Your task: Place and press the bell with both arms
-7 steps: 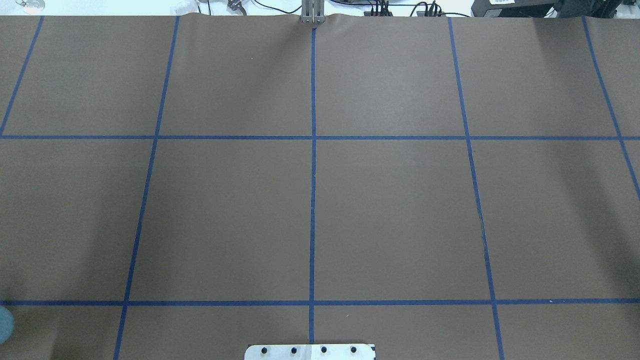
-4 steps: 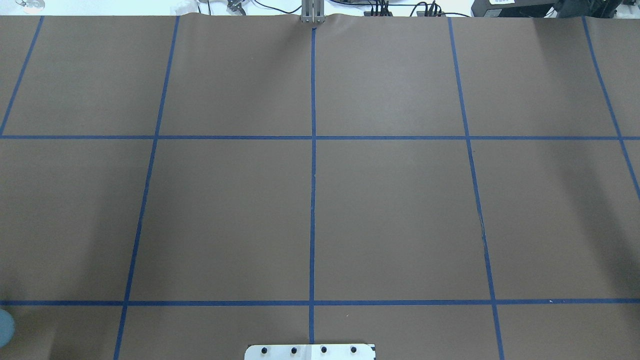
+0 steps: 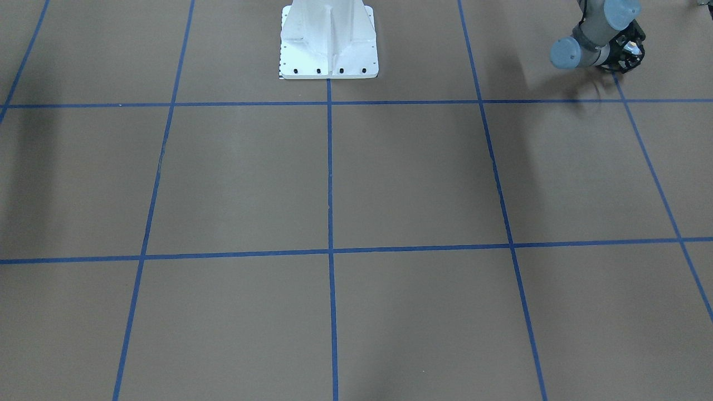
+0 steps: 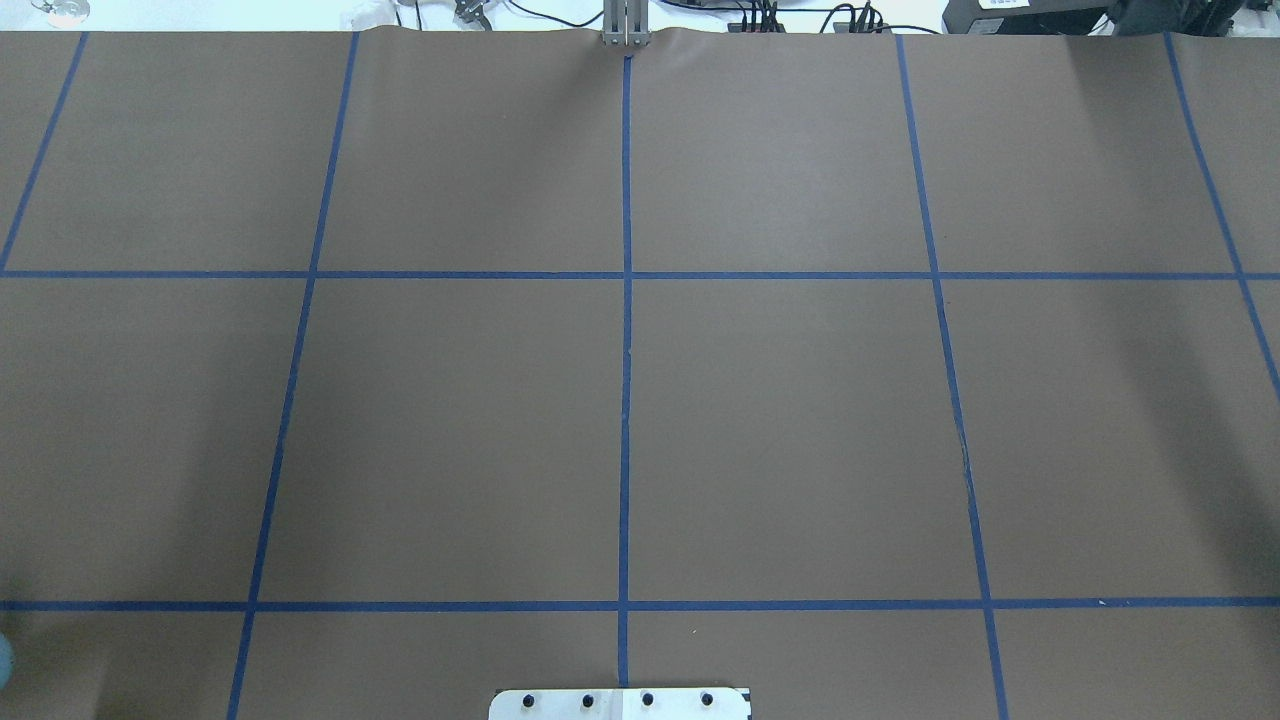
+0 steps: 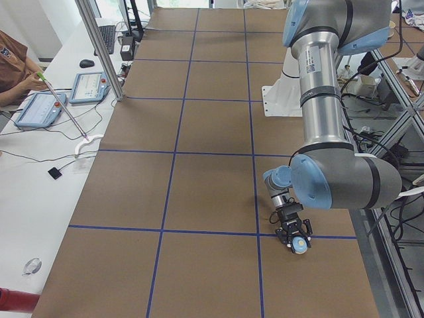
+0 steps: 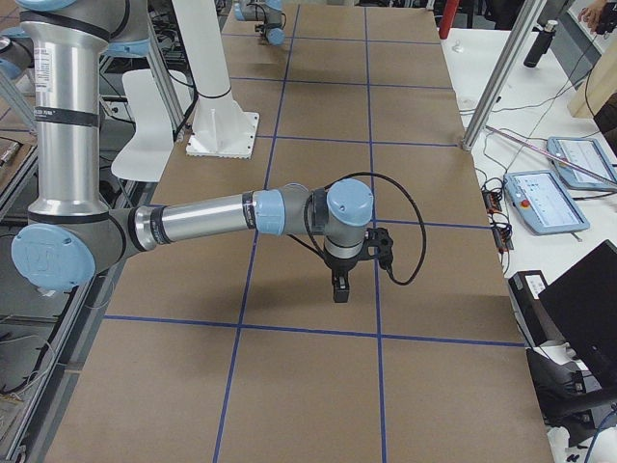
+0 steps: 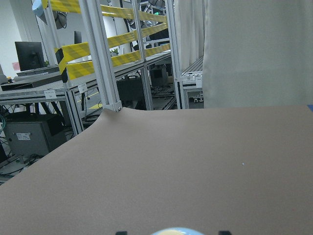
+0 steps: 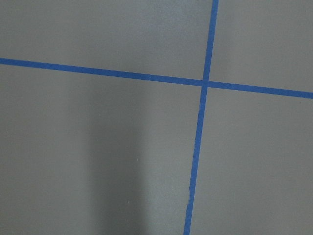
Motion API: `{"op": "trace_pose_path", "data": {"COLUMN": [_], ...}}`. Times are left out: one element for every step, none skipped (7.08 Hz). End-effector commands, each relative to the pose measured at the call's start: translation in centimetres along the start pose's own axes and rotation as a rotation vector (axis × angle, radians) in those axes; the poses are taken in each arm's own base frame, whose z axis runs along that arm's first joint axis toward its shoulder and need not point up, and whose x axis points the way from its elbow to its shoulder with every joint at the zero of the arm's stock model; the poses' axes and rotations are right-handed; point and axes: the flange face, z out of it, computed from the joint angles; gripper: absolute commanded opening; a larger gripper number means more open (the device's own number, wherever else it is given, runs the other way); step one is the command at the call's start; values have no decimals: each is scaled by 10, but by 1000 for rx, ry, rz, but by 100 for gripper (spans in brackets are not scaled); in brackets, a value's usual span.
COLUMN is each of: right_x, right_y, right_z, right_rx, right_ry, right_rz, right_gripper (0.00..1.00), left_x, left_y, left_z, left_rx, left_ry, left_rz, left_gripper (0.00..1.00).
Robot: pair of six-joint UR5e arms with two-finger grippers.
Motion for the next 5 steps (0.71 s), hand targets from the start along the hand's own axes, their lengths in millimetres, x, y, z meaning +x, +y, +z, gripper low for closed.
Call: {"op": "trace_pose_path", "data": {"right_x": [1, 0, 0, 0, 3], "right_y": [0, 0, 0, 0, 0], "right_z": [1, 0, 0, 0, 3], "right_rx": [-4, -4, -4, -4, -8], "right_ry": [0, 0, 0, 0, 0], "right_rz": [4, 5, 5, 8, 14], "right_gripper": [100, 100, 100, 100, 100], "left_x": [-1, -2, -4, 0, 7], "left_y": [-55, -79, -94, -101, -104], "left_z": [8, 8, 2, 0, -3], "left_rx": [21, 31, 75, 109, 100], "left_ry": [-2, -4, -13, -24, -8], "left_rz": [24, 73, 149, 197, 261], "left_gripper": [0, 0, 0, 0, 0]}}
